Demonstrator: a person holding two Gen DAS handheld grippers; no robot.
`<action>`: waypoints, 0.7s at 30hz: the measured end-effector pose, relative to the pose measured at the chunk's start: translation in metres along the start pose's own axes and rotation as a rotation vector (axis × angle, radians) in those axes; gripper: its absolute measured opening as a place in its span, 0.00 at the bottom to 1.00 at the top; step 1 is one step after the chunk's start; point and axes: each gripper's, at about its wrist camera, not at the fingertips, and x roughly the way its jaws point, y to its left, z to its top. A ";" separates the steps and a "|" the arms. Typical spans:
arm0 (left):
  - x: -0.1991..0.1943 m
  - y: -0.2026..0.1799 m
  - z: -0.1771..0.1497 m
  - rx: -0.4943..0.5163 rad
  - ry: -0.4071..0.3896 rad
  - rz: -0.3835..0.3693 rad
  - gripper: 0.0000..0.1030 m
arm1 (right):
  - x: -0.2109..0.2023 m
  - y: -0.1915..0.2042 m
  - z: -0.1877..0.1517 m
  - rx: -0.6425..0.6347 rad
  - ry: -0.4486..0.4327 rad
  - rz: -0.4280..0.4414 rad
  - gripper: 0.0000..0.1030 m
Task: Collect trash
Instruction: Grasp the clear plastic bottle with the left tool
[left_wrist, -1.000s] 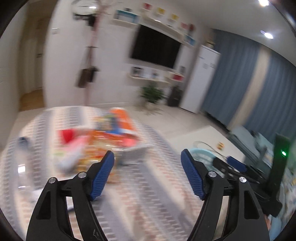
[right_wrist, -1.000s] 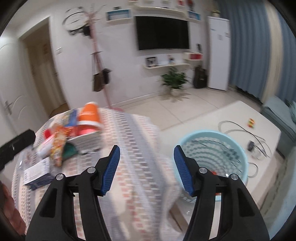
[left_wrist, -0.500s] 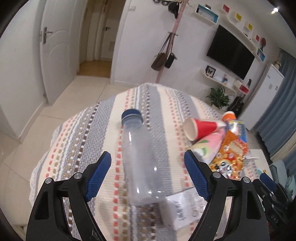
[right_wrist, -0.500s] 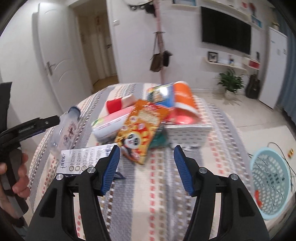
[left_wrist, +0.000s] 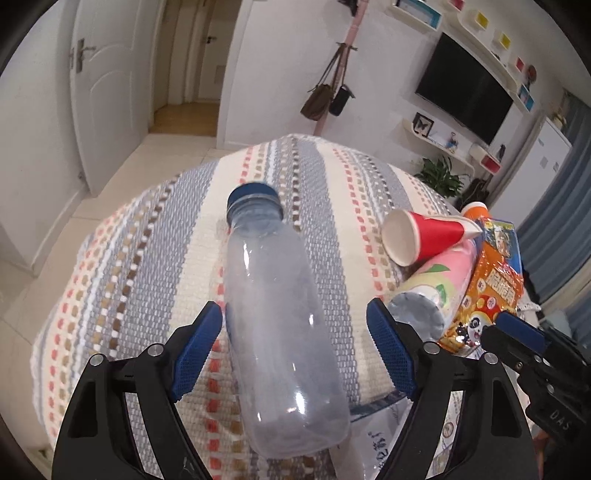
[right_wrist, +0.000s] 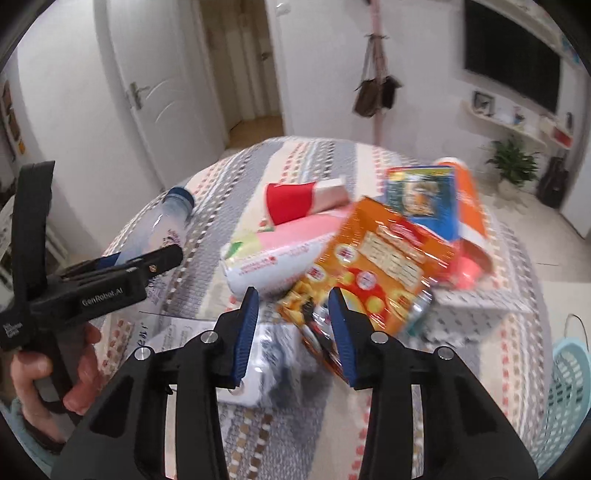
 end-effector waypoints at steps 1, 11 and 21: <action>0.003 0.001 0.000 -0.003 0.007 0.001 0.72 | 0.004 0.000 0.002 -0.002 0.012 0.016 0.35; 0.007 0.013 -0.005 -0.010 -0.013 -0.016 0.49 | 0.015 0.010 -0.024 -0.112 0.171 0.142 0.35; 0.000 0.029 -0.007 -0.078 -0.026 -0.104 0.47 | -0.028 0.023 -0.072 -0.126 0.144 0.277 0.65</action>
